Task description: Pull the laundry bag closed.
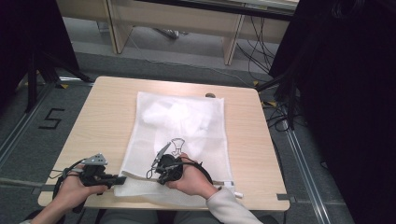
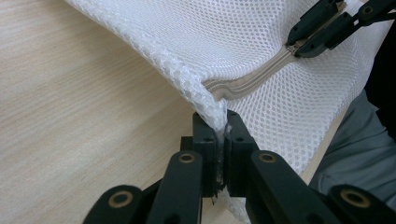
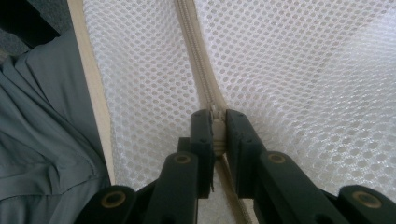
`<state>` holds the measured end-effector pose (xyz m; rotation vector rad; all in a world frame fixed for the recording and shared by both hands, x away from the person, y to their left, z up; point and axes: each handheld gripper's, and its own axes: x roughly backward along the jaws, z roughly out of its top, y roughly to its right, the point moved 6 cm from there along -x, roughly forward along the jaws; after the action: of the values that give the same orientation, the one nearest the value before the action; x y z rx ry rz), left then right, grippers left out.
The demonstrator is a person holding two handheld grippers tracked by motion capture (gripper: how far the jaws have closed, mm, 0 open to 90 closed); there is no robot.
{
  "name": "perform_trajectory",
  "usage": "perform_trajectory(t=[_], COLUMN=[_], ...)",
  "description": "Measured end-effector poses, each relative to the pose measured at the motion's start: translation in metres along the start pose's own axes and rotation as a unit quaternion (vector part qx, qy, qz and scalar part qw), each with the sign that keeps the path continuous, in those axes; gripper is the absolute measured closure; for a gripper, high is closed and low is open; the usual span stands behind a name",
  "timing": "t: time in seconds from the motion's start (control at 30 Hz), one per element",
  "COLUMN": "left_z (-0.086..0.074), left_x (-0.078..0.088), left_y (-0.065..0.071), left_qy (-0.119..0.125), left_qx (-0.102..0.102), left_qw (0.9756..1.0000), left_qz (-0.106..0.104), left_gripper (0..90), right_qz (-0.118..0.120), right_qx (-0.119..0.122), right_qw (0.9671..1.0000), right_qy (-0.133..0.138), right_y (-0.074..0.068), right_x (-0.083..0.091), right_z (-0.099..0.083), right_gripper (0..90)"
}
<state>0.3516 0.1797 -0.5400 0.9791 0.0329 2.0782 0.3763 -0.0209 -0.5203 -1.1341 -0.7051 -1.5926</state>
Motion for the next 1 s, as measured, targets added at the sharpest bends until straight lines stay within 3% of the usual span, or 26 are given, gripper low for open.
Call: perform_trajectory(t=[0.17,0.67,0.97,1.0], left_z=[0.0,0.0,-0.001,0.0], left_x=[0.001,0.0,0.001,0.001], left_y=[0.0,0.0,-0.001,0.0], left_qy=[-0.008,-0.003,-0.007,-0.005], left_qx=[-0.001,0.002,0.001,0.0], left_qw=[1.0,1.0,1.0,1.0], left_qz=[-0.003,0.0,-0.005,0.0], left_gripper=[85.2,85.2,85.2,85.2], right_qz=[0.0,-0.002,-0.003,-0.001], right_qx=[-0.002,-0.011,-0.003,-0.013], right_qw=[1.0,0.9999,1.0,0.9999], right_qy=[0.001,-0.005,-0.003,-0.005], right_y=[0.001,0.003,0.006,0.005], right_x=[0.001,0.004,0.006,0.006], right_z=[-0.002,-0.01,-0.011,-0.012], right_gripper=[82.2,82.2,82.2,82.2])
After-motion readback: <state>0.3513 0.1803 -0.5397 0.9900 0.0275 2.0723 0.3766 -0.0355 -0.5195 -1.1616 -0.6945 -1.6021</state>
